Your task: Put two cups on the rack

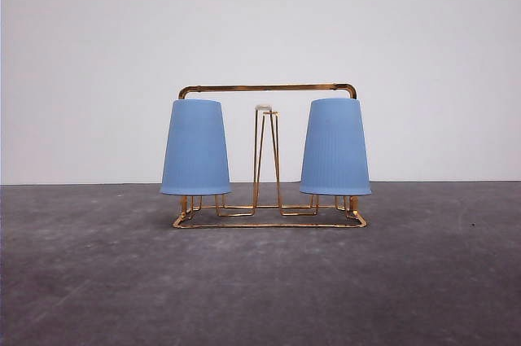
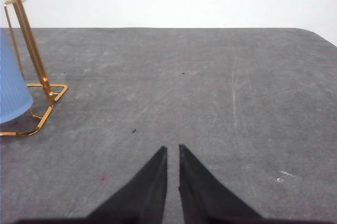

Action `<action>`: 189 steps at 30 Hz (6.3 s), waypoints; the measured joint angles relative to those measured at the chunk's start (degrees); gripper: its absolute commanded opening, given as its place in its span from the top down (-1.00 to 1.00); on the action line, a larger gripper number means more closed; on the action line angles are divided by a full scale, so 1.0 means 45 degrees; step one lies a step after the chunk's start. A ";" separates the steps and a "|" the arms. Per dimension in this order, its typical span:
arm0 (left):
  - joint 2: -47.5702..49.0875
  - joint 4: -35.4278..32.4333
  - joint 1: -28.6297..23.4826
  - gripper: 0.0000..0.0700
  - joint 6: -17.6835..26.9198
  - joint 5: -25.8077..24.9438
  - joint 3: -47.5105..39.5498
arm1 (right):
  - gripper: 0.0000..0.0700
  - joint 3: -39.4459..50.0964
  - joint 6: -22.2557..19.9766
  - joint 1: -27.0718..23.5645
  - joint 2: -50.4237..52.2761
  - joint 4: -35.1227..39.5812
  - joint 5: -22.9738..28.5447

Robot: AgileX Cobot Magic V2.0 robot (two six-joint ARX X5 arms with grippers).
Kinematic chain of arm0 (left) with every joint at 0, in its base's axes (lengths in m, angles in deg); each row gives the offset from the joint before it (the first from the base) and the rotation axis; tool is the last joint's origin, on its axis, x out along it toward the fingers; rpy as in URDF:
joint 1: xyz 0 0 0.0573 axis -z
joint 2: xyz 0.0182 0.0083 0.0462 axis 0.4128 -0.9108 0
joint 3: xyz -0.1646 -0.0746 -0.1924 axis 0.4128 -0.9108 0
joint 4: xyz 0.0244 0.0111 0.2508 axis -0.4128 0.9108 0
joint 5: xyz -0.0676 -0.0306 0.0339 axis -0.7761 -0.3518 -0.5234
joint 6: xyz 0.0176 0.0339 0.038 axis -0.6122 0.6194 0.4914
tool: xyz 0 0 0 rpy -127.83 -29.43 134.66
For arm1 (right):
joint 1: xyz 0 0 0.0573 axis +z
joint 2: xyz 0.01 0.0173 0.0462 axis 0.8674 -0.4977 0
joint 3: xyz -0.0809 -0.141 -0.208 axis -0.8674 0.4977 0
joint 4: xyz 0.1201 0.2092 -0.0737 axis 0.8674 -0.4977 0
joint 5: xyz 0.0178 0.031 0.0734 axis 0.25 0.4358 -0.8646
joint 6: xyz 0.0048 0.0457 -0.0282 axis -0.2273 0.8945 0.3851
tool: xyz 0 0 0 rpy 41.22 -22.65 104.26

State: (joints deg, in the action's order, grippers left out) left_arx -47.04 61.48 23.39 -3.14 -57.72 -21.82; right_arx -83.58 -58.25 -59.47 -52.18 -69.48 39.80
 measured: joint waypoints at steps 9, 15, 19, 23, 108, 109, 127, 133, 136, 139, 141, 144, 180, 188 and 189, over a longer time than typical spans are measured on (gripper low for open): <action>0.0000 0.0000 0.0000 1.00 0.0000 0.0000 0.0000 | 0.89 0.0000 0.0000 0.0000 -0.0004 0.0000 0.0000; 0.0000 0.0000 0.0000 1.00 0.0000 0.0000 0.0000 | 0.89 0.0000 0.0000 0.0000 -0.0004 0.0000 0.0000; 0.0000 0.0000 0.0000 1.00 0.0000 0.0000 0.0000 | 0.89 0.0000 0.0000 0.0000 -0.0004 0.0000 0.0000; 0.0000 0.0000 0.0000 1.00 0.0000 0.0000 0.0000 | 0.89 0.0000 0.0000 0.0000 -0.0004 0.0000 0.0000; 0.0000 0.0000 0.0000 1.00 0.0000 0.0000 0.0000 | 0.89 0.0000 0.0000 0.0000 -0.0004 0.0000 0.0000; 0.0000 0.0000 0.0000 1.00 0.0000 0.0000 0.0000 | 0.89 0.0000 0.0000 0.0000 -0.0004 0.0000 0.0000; 0.0000 0.0000 0.0000 1.00 0.0000 0.0000 0.0000 | 0.89 0.0000 0.0000 0.0000 -0.0004 0.0000 0.0000; 0.0000 0.0000 0.0000 1.00 0.0000 0.0000 0.0000 | 0.89 0.0000 0.0000 0.0000 -0.0004 0.0000 0.0000; 0.0000 0.0000 0.0000 1.00 0.0000 0.0000 0.0000 | 0.89 0.0000 0.0000 0.0000 -0.0004 0.0000 0.0000; 0.0000 0.0000 0.0000 1.00 0.0000 0.0000 0.0000 | 0.89 0.0000 0.0000 0.0000 -0.0004 0.0000 0.0000; 0.0000 0.0000 0.0000 1.00 0.0000 0.0000 0.0000 | 0.89 0.0000 0.0000 0.0000 -0.0004 0.0000 0.0000; 0.0000 0.0000 0.0000 1.00 0.0000 0.0000 0.0000 | 0.89 0.0000 0.0000 0.0000 -0.0004 0.0000 0.0000; 0.0000 0.0000 0.0000 1.00 0.0000 0.0000 0.0000 | 0.89 0.0000 0.0000 0.0000 -0.0004 0.0000 0.0000; 0.0000 0.0000 0.0000 1.00 0.0000 0.0000 0.0000 | 0.89 0.0000 0.0000 0.0000 -0.0004 0.0000 0.0000; 0.0000 0.0000 0.0000 1.00 0.0000 0.0000 0.0000 | 0.89 0.0000 0.0000 0.0000 -0.0004 0.0000 0.0000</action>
State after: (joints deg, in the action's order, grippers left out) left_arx -47.04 61.48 23.39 -3.14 -57.72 -21.82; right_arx -83.58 -58.25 -59.47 -52.20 -69.48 39.80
